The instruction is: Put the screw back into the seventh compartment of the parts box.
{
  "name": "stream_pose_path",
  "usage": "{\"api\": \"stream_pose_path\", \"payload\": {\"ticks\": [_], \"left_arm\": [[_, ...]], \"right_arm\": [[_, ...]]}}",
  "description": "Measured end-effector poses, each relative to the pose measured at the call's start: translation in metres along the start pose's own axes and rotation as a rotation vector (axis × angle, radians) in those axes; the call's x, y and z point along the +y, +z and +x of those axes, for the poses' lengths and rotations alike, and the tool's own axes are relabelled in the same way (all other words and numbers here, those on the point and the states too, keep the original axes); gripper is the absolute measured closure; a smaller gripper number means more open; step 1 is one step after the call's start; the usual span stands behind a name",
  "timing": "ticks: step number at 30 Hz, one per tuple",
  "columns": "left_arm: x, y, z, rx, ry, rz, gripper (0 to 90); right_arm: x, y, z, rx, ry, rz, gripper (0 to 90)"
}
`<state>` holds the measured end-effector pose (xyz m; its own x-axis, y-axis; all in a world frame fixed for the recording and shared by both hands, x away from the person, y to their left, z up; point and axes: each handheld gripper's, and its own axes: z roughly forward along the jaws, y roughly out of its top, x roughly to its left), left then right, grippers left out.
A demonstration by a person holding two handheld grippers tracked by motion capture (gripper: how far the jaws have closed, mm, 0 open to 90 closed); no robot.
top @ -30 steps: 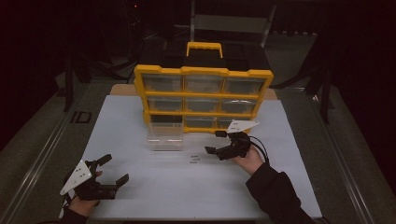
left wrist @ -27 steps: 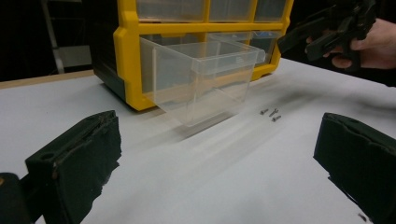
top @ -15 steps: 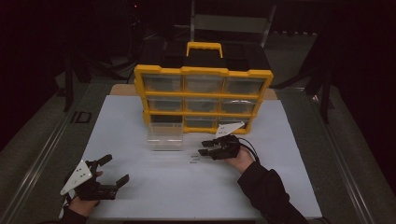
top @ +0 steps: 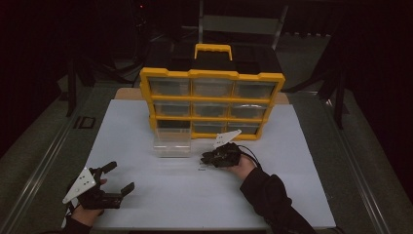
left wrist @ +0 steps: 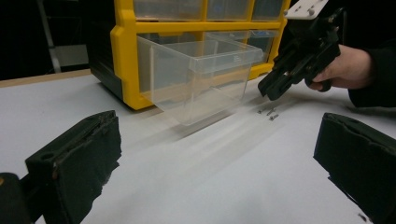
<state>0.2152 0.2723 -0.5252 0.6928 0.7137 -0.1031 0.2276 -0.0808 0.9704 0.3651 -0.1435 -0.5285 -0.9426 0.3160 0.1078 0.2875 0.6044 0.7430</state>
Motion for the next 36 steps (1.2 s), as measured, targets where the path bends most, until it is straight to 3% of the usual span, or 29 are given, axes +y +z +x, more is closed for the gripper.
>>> {"api": "stream_pose_path", "payload": {"ticks": [17,25,36], "left_arm": [[0.0,0.0,0.001,-0.002,-0.002,0.001,0.6],[-0.001,0.0,0.001,-0.002,-0.001,0.003,0.7],[0.0,0.002,0.0,-0.004,0.0,0.004,0.7]], "right_arm": [[-0.004,0.018,-0.002,0.001,-0.039,0.05,79.6],[-0.004,0.019,0.002,-0.036,-0.078,0.056,87.4],[0.009,0.001,0.004,-0.022,-0.044,0.029,88.0]]}}
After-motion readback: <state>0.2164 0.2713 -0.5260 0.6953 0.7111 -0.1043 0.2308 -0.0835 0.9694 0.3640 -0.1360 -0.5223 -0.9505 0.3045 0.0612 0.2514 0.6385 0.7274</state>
